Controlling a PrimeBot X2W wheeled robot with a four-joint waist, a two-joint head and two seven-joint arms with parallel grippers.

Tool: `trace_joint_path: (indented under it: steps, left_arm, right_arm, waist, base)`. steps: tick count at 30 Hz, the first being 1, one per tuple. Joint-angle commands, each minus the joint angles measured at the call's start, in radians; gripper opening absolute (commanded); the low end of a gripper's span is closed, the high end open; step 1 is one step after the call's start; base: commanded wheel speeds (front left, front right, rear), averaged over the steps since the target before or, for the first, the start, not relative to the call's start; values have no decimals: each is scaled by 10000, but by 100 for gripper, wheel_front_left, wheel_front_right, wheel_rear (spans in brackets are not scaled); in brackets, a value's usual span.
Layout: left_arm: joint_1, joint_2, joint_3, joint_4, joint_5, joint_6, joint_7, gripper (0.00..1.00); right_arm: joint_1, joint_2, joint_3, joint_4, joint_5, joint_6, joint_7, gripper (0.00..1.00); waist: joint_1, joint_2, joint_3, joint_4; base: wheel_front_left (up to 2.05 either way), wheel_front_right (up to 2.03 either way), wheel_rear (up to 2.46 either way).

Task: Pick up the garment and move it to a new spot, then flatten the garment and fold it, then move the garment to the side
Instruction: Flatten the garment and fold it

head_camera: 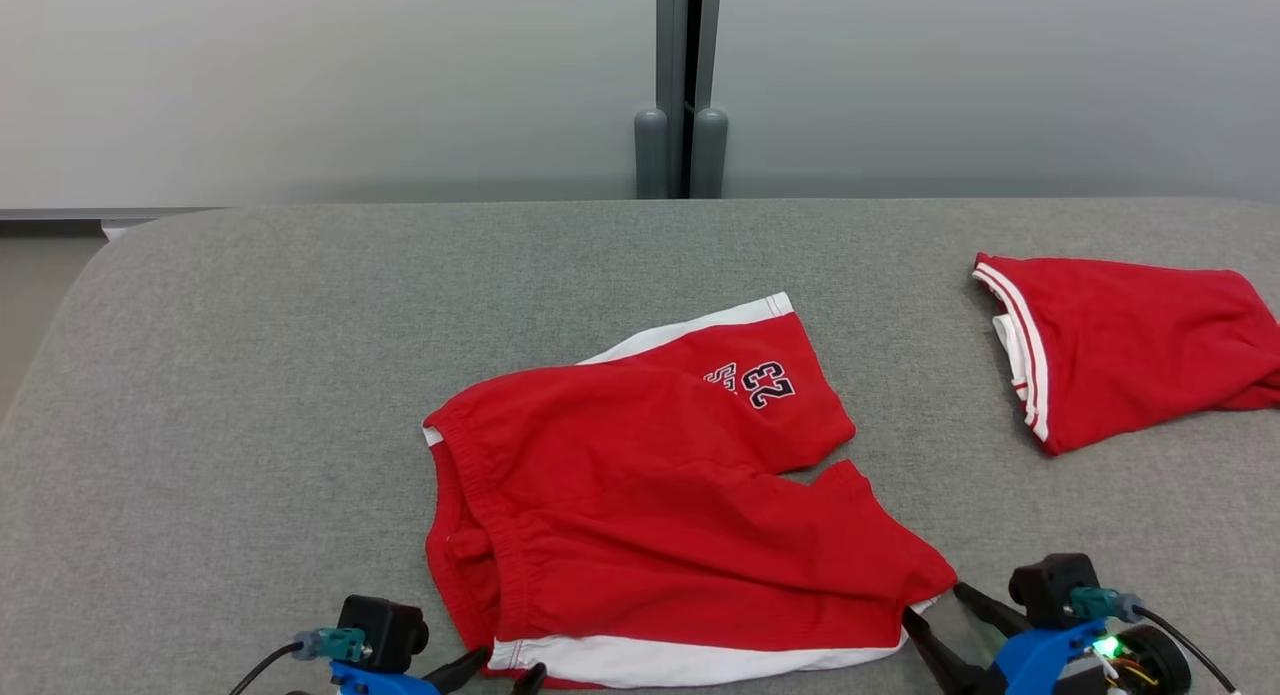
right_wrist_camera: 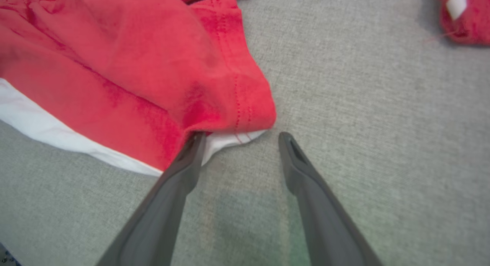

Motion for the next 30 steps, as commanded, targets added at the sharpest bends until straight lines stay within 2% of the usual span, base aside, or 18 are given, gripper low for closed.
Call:
trace_joint_path:
  steps: [1, 11, 20, 21, 24, 27, 30]
  left_arm:
    - [-220, 53, -131, 84, -107, -15, 6, 100]
    - [-699, 282, -957, 295, -583, -15, -317, 100]
    - [-1120, 296, -1314, 758, -478, -15, -839, 100]
    - [-1176, 264, -1357, 817, -521, -15, -846, 98]
    - [-1326, 181, -1473, 1019, -670, -15, -867, 78]
    - [-1494, 157, -1639, 1194, -801, -15, -922, 72]
    - [-1622, 154, -1774, 1322, -932, -15, -1013, 84]
  right_arm:
    - [-276, 21, 144, 105, 81, 1, -84, 100]
    - [-791, -211, 620, 365, -107, 1, -482, 100]
    - [-857, -119, 775, -49, -482, 1, -209, 100]
    - [-857, -97, 818, -80, -459, 1, -149, 100]
    - [-901, -66, 941, -53, -322, 1, -35, 100]
    - [-999, -63, 1023, 55, -247, 1, -16, 100]
    - [-1126, -12, 998, 243, -257, 1, -80, 100]
  waist:
    - [-1, 0, 3, -26]
    - [-1, 0, 26, 14]
    - [-1, 0, -15, -53]
    - [-1, 0, -9, -55]
    - [-1, 0, 7, -42]
    - [-1, 0, 37, -42]
    - [-1, 0, 78, -44]
  base:
    - [0, 0, 0]
    - [0, 0, 0]
    - [0, 0, 0]
    - [0, 0, 0]
    - [0, 0, 0]
    - [0, 0, 0]
    - [0, 0, 0]
